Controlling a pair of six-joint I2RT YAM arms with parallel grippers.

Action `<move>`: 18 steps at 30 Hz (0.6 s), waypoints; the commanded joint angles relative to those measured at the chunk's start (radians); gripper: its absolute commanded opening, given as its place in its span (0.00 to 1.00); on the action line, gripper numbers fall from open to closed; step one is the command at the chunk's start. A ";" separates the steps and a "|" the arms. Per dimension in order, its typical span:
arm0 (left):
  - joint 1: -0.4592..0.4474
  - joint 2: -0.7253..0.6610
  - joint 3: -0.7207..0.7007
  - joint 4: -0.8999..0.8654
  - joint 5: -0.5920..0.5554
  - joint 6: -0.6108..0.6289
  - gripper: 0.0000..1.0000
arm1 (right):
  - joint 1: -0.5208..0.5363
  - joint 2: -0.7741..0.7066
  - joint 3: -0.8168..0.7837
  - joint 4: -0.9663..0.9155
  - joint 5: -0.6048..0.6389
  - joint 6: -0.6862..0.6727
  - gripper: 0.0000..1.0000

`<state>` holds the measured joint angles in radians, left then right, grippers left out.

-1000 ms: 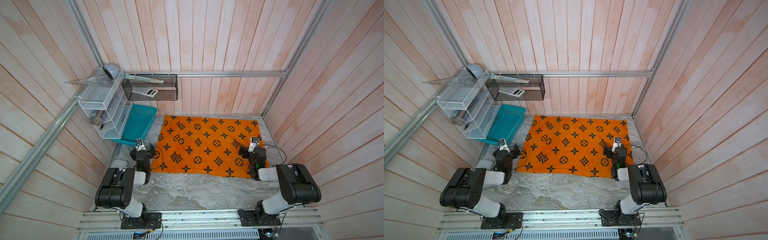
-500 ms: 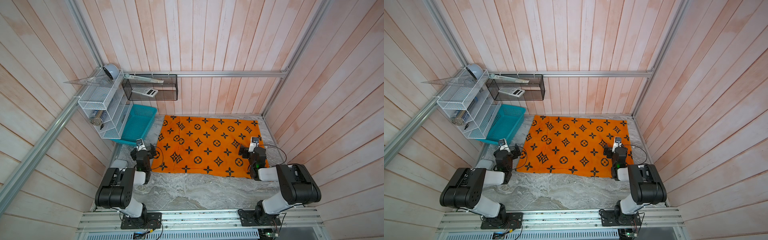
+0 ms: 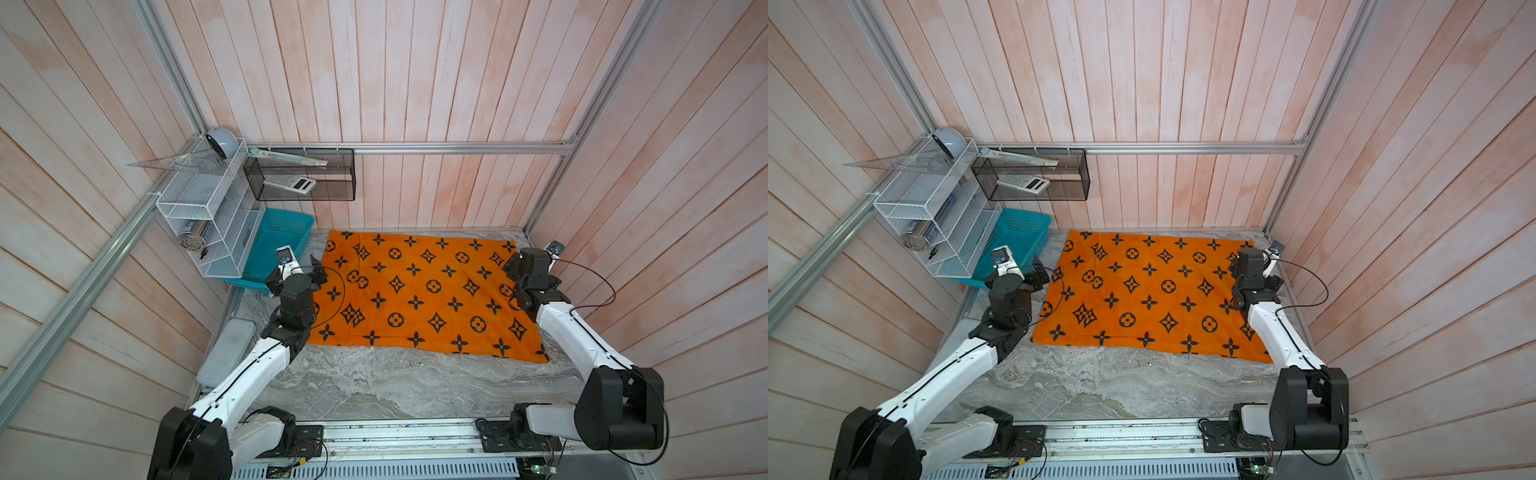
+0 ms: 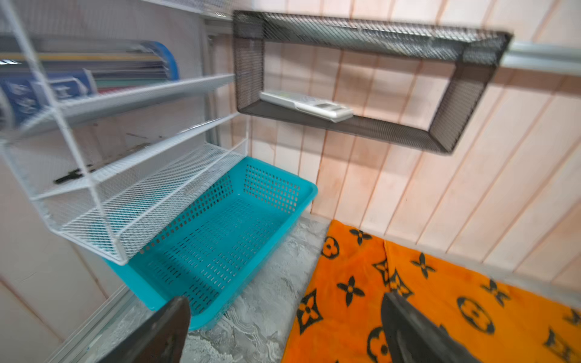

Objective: Roll up the pillowcase
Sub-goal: Fold the pillowcase at the center of the board.

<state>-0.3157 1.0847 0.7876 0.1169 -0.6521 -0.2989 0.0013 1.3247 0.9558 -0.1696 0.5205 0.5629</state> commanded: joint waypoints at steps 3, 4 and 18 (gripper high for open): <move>0.082 -0.043 -0.019 -0.461 0.062 -0.400 1.00 | -0.049 -0.067 -0.099 -0.354 -0.062 0.081 0.52; 0.121 -0.061 -0.036 -0.460 0.134 -0.440 1.00 | -0.050 -0.088 -0.104 -0.380 -0.059 0.102 0.54; 0.164 -0.067 0.018 -1.109 0.290 -0.932 0.35 | -0.140 -0.068 -0.020 -0.813 -0.511 0.086 0.27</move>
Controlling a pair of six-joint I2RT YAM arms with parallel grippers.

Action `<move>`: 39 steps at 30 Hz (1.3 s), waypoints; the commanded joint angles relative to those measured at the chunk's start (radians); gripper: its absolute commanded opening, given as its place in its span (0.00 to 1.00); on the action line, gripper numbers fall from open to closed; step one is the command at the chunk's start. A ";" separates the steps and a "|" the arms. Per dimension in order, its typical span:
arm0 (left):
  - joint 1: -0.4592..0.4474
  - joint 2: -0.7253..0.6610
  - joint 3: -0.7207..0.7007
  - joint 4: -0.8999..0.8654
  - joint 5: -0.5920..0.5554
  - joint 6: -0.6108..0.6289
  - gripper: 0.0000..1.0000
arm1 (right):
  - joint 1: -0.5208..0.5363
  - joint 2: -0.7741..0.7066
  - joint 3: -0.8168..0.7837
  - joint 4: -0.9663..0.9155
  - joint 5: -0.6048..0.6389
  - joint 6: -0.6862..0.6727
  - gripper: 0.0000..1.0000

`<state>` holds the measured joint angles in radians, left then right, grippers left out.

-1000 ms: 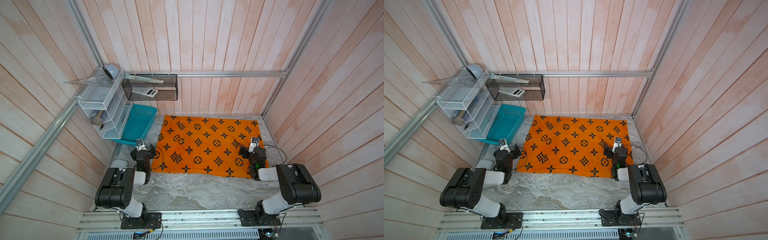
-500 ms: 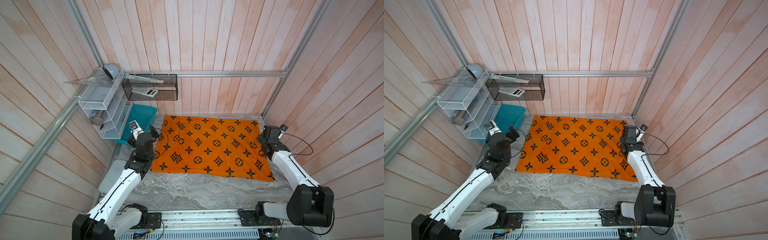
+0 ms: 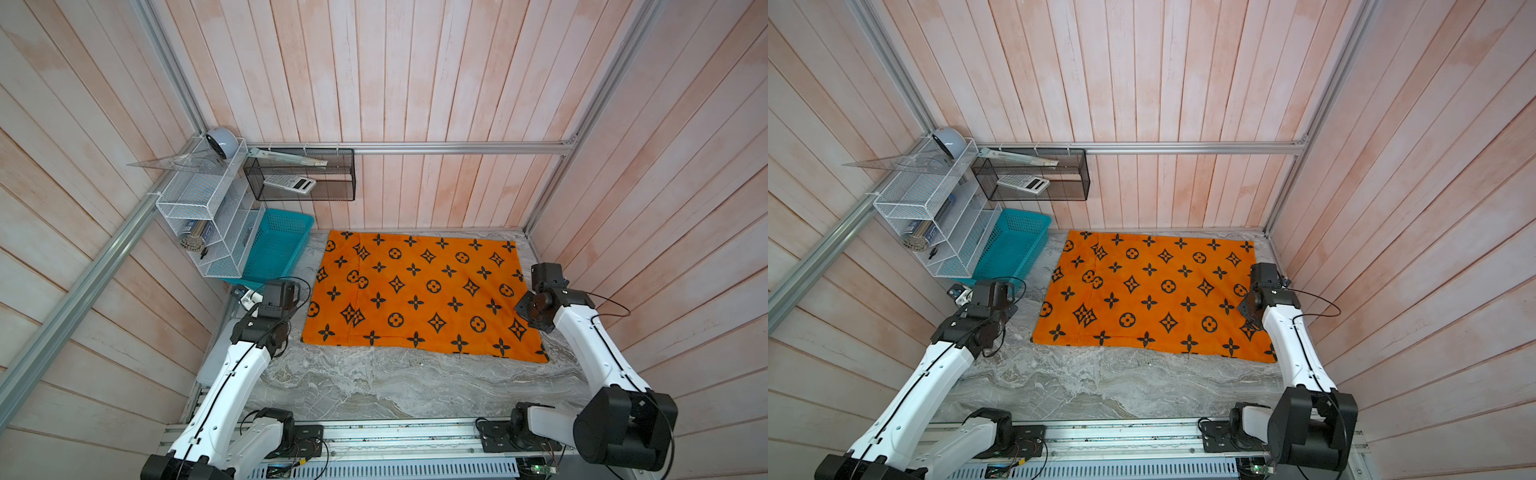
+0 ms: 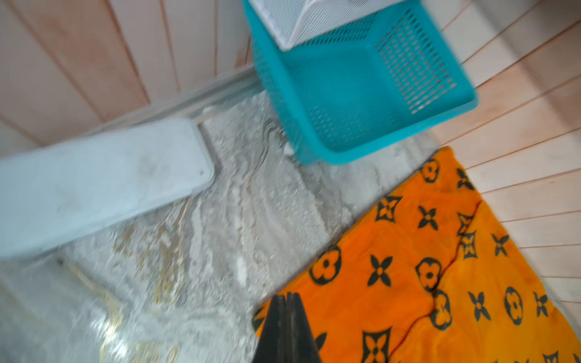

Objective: Roll up the pillowcase
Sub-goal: Fold the pillowcase at the center of the board.

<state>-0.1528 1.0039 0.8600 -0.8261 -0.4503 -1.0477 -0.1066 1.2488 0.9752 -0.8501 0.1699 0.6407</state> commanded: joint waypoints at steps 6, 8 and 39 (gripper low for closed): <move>0.011 0.159 -0.062 -0.054 0.178 -0.215 0.40 | -0.080 0.023 -0.070 -0.122 -0.198 -0.026 0.46; 0.028 0.201 -0.058 -0.020 0.209 -0.234 0.38 | -0.091 0.049 -0.050 -0.128 -0.214 -0.065 0.52; 0.049 0.598 0.091 0.048 0.416 -0.262 0.42 | -0.215 0.238 0.073 -0.195 -0.341 -0.127 0.65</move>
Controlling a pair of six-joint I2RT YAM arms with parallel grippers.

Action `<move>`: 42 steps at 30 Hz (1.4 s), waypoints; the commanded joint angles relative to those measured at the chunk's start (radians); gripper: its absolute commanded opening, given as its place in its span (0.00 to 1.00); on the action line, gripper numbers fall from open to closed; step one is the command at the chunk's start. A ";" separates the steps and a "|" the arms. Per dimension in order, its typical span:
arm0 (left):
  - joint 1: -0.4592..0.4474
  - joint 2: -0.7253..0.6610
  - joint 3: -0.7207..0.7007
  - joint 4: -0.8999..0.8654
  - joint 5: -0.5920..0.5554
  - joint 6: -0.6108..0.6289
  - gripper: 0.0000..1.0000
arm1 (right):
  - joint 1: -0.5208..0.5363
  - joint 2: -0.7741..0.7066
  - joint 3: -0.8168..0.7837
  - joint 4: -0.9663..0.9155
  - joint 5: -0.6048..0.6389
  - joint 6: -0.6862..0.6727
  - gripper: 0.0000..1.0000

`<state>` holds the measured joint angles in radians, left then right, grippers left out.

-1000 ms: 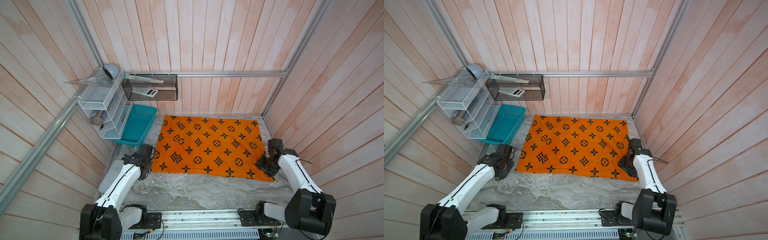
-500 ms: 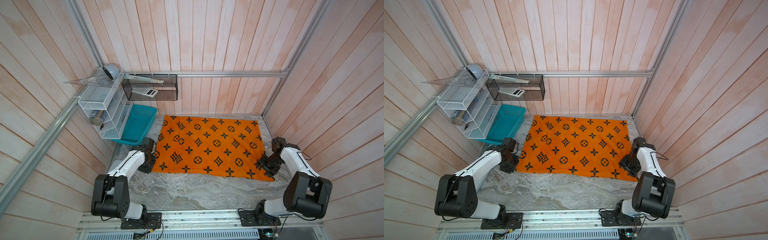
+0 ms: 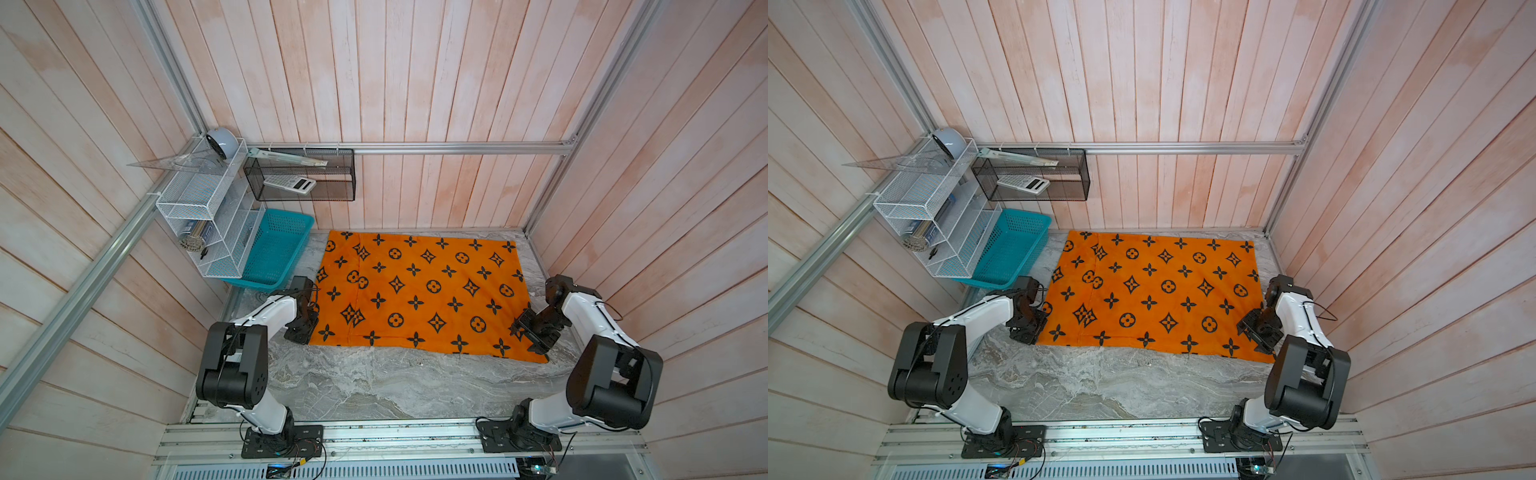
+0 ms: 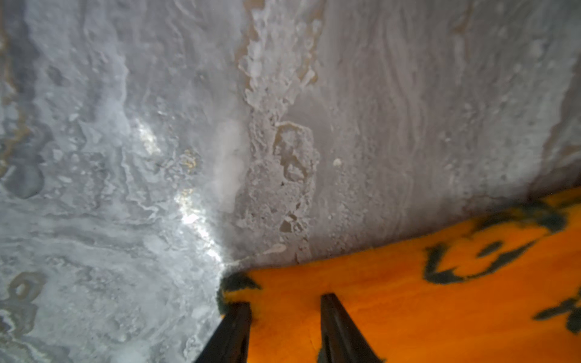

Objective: Roll up the pillowcase
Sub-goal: Fold the pillowcase at the center of the board.

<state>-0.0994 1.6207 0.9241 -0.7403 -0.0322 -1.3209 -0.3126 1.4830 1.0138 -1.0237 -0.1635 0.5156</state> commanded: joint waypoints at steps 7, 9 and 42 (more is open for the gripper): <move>-0.005 -0.063 0.069 -0.131 -0.017 0.039 0.55 | -0.019 0.013 0.046 -0.027 -0.007 0.003 0.67; -0.006 -0.082 0.071 -0.157 -0.025 0.040 0.58 | -0.020 0.013 0.048 -0.033 -0.002 0.002 0.68; -0.042 -0.008 -0.062 -0.056 -0.001 0.034 0.43 | -0.120 -0.007 0.037 -0.076 0.037 0.009 0.69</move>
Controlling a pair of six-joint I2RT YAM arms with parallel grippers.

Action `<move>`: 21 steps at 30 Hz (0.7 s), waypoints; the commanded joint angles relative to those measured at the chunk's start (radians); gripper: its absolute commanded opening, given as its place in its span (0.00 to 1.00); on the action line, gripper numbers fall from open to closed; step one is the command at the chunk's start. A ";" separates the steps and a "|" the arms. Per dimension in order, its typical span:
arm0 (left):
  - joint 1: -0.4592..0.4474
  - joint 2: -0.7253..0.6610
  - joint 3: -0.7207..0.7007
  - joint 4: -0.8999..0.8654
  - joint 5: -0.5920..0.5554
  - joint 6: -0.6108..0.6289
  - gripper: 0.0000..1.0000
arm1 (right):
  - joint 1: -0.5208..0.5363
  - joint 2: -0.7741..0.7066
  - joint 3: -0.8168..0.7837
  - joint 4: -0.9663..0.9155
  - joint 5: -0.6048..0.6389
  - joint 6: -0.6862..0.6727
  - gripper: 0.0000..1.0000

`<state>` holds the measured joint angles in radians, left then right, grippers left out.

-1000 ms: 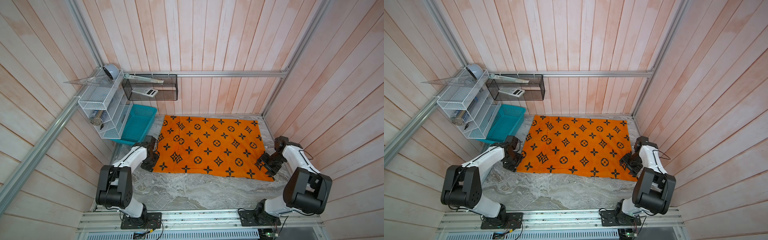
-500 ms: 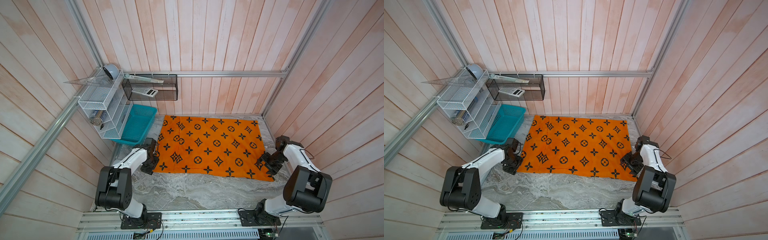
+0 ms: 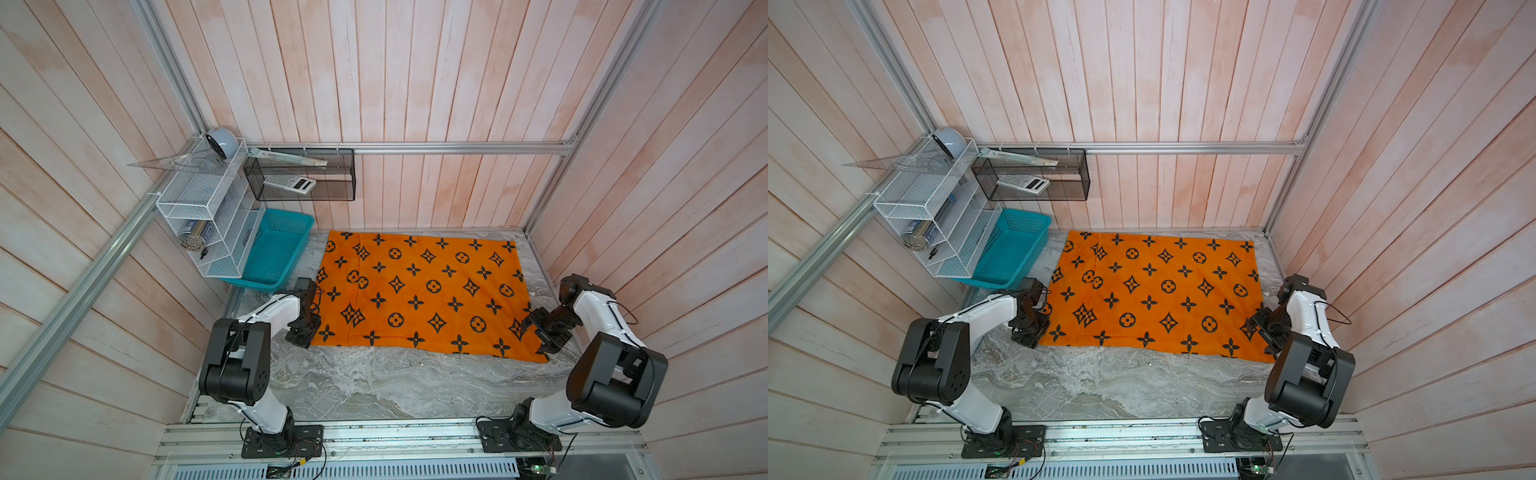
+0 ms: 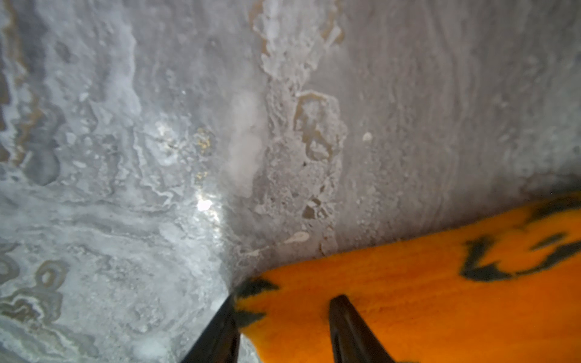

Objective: Roll up the pillowcase
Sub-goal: Fold the pillowcase at the center of the board.

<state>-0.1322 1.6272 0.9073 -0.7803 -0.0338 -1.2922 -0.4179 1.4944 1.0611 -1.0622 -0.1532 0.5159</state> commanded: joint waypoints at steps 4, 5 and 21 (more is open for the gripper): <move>-0.009 0.003 -0.045 0.002 -0.004 0.017 0.32 | -0.069 -0.017 -0.042 -0.036 0.050 0.059 0.68; -0.009 0.005 -0.039 0.003 -0.010 0.018 0.31 | -0.089 -0.023 -0.057 -0.025 0.041 0.070 0.69; 0.002 0.026 -0.003 0.021 -0.026 0.035 0.18 | -0.202 0.092 -0.099 0.142 0.029 0.143 0.65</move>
<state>-0.1379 1.6215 0.8989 -0.7532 -0.0349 -1.2671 -0.6197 1.5646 0.9577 -0.9592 -0.1535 0.6216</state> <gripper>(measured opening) 0.177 0.649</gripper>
